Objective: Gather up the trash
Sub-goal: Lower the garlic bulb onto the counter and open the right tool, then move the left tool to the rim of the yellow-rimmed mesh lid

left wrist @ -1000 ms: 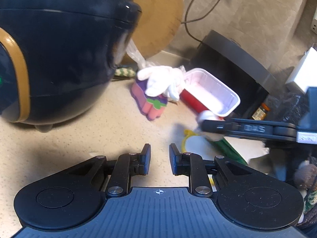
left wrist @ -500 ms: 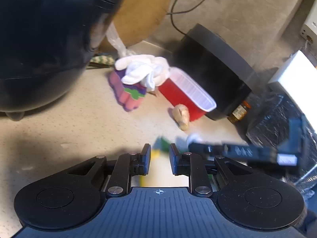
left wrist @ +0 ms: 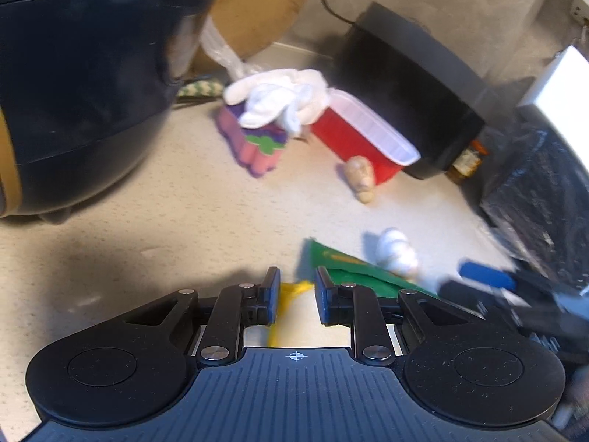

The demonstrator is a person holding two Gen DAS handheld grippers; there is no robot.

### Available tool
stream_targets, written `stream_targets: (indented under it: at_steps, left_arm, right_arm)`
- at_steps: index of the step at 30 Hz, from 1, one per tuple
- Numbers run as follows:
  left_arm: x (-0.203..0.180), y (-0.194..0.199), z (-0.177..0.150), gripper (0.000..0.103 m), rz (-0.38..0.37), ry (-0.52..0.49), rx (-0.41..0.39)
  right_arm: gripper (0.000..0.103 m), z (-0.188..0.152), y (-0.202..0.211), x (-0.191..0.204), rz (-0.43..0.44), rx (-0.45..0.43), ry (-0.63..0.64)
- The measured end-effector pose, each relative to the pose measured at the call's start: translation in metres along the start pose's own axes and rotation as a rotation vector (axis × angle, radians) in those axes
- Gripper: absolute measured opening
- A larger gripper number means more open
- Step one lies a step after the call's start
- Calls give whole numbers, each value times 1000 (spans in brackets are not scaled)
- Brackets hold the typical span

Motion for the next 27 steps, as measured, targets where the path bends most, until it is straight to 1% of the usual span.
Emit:
stream_targets:
  at_steps: [1,2,3,6,9,10,11,12,14,17,18,19,20,22,25,27]
  left_arm:
    - [2,-2,-2,23,7,3,8]
    - [3,-4,-3,23,7,8,15]
    - [4,-5,-4,23,2,12,21]
    - [0,-9,-8,23,-27,21,45]
    - [-3,-12,-13,23,-72,43,75]
    - [-5,-13,-14,25,-88,52,86]
    - [-7,-13,-15,29,-88,51,86]
    - [-9,-12,-14,30,-88,43,81]
    - [-15,-10,-15,31,-94,29,82]
    - [-29,-8,-18,30,-152,-9,105]
    - [-34,-8,-20,30,-149,-36,113]
    - [-36,-8,-21,29,-124,-75,109]
    - [-38,-9,-23,26,-95,-116,98]
    - [-39,-9,-24,21,-50,-177,84]
    - [-38,-8,-23,22,12,-240,70]
    - [-36,-9,-24,22,30,-256,78]
  right_arm:
    - [56,-6,1,5,10,6,3]
    - [44,-12,1,10,22,13,11]
    - [38,-17,1,16,35,20,22]
    - [37,-33,-2,38,74,39,60]
    - [37,-44,-11,50,72,65,98]
    - [37,-47,-14,51,68,73,101]
    - [37,-49,-16,51,60,67,100]
    - [37,-48,-16,51,61,61,101]
    - [37,-48,-16,51,67,62,89]
    - [38,-49,-15,47,78,62,70]
    - [38,-50,-13,46,81,61,59]
    - [38,-50,-12,44,81,59,51]
    - [38,-51,-11,43,78,59,45]
    - [38,-53,-8,40,73,57,34]
    - [38,-55,-3,35,56,51,23]
    - [38,-54,1,29,30,39,12]
Point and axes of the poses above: each gripper's, at about its wrist camera, not at the fingertips, and y roughly against the way its jaws point, x to its left, z to its top, the point moved 9 cm from there along -y, roughly the way its jaws point, and after that the axes turned 4 degrees about -y, right-handed, at the moved point
